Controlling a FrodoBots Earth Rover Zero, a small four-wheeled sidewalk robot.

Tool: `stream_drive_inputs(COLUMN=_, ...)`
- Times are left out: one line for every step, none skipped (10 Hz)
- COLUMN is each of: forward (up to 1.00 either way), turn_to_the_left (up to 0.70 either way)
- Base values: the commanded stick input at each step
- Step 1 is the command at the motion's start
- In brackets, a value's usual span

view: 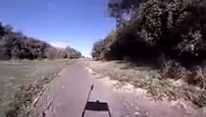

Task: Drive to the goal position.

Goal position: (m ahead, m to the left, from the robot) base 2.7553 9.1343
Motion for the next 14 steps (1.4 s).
stream_drive_inputs(forward=1.0, turn_to_the_left=0.01)
stream_drive_inputs(forward=1.0, turn_to_the_left=0.07)
stream_drive_inputs(forward=1.0, turn_to_the_left=0.15)
stream_drive_inputs(forward=1.0, turn_to_the_left=0.26)
stream_drive_inputs(forward=1.0, turn_to_the_left=0.34)
stream_drive_inputs(forward=1.0, turn_to_the_left=0.37)
stream_drive_inputs(forward=1.0, turn_to_the_left=0.11)
stream_drive_inputs(forward=1.0, turn_to_the_left=0.01)
stream_drive_inputs(forward=1.0, turn_to_the_left=0.01)
stream_drive_inputs(forward=1.0, turn_to_the_left=0.01)
stream_drive_inputs(forward=1.0, turn_to_the_left=0.03)
stream_drive_inputs(forward=1.0, turn_to_the_left=0.15)
stream_drive_inputs(forward=1.0, turn_to_the_left=0.29)
stream_drive_inputs(forward=1.0, turn_to_the_left=0.37)
